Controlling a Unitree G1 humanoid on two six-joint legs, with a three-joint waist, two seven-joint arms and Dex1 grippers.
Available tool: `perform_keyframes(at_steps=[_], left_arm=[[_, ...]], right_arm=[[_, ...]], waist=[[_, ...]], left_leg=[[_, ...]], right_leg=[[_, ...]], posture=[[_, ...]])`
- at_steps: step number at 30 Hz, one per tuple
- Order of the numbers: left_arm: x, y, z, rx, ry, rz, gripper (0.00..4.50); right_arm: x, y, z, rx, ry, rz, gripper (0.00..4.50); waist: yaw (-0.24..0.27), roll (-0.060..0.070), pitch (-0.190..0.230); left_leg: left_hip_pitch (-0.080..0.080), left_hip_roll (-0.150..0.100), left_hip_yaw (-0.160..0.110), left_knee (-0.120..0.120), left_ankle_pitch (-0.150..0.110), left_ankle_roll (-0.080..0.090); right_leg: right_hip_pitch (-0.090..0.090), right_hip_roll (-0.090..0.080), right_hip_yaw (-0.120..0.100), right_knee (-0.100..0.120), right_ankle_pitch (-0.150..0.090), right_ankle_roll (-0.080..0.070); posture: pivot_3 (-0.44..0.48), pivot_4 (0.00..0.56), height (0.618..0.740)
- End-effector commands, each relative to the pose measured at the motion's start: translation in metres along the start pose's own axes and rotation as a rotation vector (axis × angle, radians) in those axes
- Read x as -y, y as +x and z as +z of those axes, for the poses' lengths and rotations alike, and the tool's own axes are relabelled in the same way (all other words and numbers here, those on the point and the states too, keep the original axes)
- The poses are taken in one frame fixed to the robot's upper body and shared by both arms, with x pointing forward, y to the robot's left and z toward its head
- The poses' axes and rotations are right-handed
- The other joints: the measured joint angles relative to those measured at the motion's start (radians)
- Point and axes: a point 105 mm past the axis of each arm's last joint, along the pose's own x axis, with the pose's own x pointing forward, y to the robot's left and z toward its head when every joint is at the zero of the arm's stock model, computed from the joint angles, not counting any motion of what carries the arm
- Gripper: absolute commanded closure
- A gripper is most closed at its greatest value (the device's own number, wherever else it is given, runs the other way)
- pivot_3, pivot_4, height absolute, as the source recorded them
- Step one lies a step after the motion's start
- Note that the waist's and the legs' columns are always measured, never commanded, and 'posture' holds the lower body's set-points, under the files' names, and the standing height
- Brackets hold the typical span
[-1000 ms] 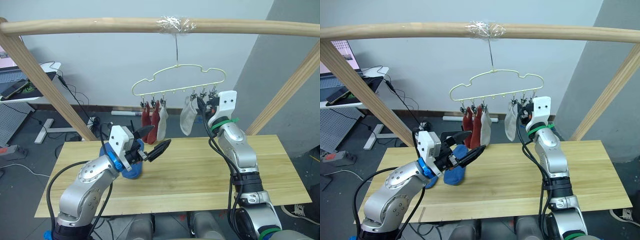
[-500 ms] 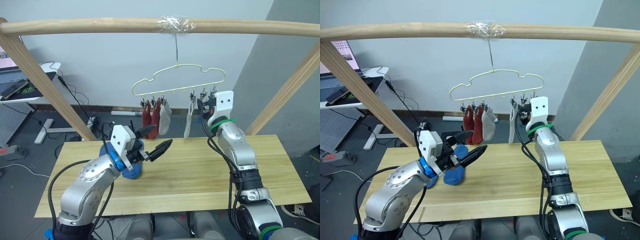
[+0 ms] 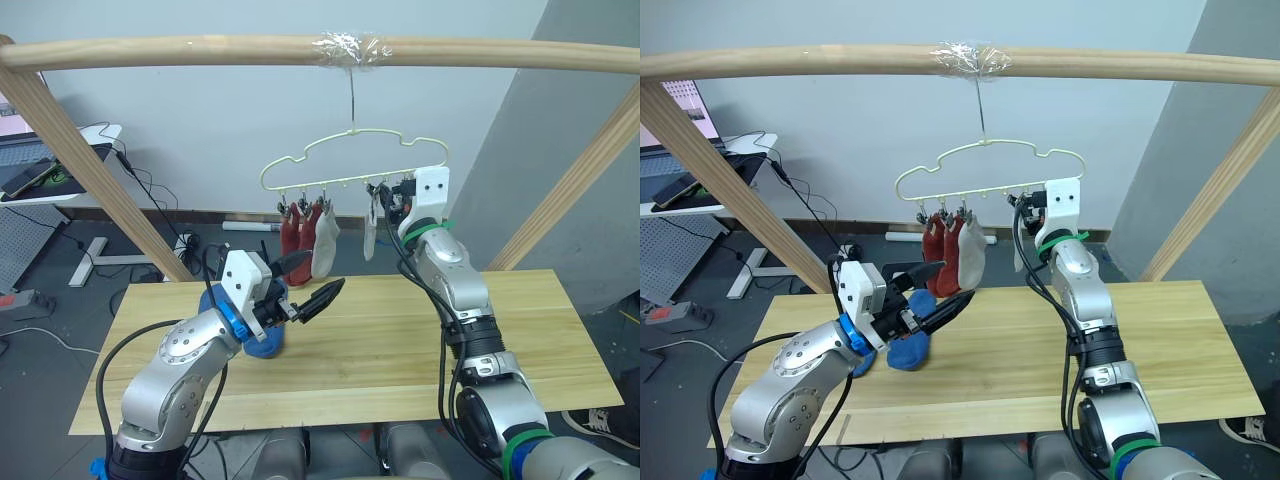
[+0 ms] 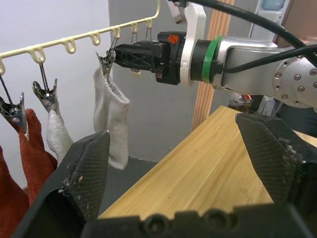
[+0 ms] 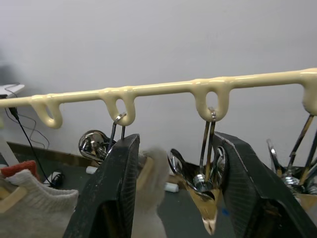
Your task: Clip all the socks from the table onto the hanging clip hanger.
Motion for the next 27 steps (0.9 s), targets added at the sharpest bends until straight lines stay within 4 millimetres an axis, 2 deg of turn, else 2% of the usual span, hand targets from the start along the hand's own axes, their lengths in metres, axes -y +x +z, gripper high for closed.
perform_keyframes(at_steps=[1, 9, 14, 17, 22, 24, 27], left_arm=[[0.005, 0.0, 0.009, 0.036, 0.034, -0.01, 0.0], [0.005, 0.001, 0.009, 0.036, 0.033, -0.012, 0.0], [0.006, 0.002, 0.009, 0.036, 0.032, -0.014, 0.0], [0.006, 0.003, 0.009, 0.037, 0.03, -0.016, 0.0], [0.003, 0.003, 0.004, 0.025, 0.016, 0.017, 0.0], [-0.008, 0.002, -0.01, -0.036, 0.007, 0.083, 0.0], [-0.031, -0.007, -0.046, -0.195, 0.02, 0.198, 0.0]], right_arm=[[0.0, 0.004, 0.02, 0.069, 0.04, -0.006, 2.14], [0.001, 0.004, 0.019, 0.063, 0.046, -0.006, 2.14], [0.004, 0.004, 0.017, 0.053, 0.054, -0.016, 3.8], [0.004, 0.004, 0.017, 0.051, 0.065, -0.017, 4.39], [0.008, 0.001, 0.017, 0.032, 0.124, -0.001, 4.49], [0.01, -0.001, 0.015, -0.007, 0.147, 0.021, 4.49], [0.014, -0.007, 0.014, -0.08, 0.166, 0.068, 4.49]], waist=[[0.0, 0.0, 0.0], [0.0, 0.0, 0.0], [0.0, 0.0, 0.0], [0.0, 0.0, 0.0], [0.0, 0.0, 0.0], [0.0, 0.0, 0.0], [0.0, 0.0, 0.0]], left_leg=[[0.0, 0.0, 0.0, 0.0, 0.0, 0.0], [0.0, 0.0, 0.0, 0.0, 0.0, 0.0], [0.0, 0.0, 0.0, 0.0, 0.0, 0.0], [0.0, 0.0, 0.0, 0.0, 0.0, 0.0], [0.0, 0.0, 0.0, 0.0, 0.0, 0.0], [0.0, 0.0, 0.0, 0.0, 0.0, 0.0], [0.001, 0.0, 0.0, 0.0, 0.0, 0.0]], right_leg=[[0.0, 0.0, 0.0, 0.0, 0.0, 0.0], [0.0, 0.0, 0.0, 0.0, 0.0, 0.0], [0.0, 0.0, 0.0, 0.0, 0.0, 0.0], [0.0, 0.0, 0.0, 0.0, 0.0, 0.0], [0.0, 0.0, 0.0, 0.0, 0.0, 0.0], [0.0, 0.0, 0.0, 0.0, 0.0, 0.0], [0.0, 0.0, 0.0, 0.0, 0.0, 0.001]], posture=[[0.012, 0.144, 0.74], [0.01, 0.146, 0.74], [0.01, 0.146, 0.74], [0.008, 0.146, 0.74], [0.001, 0.147, 0.74], [0.001, 0.147, 0.74], [-0.01, 0.148, 0.74]])
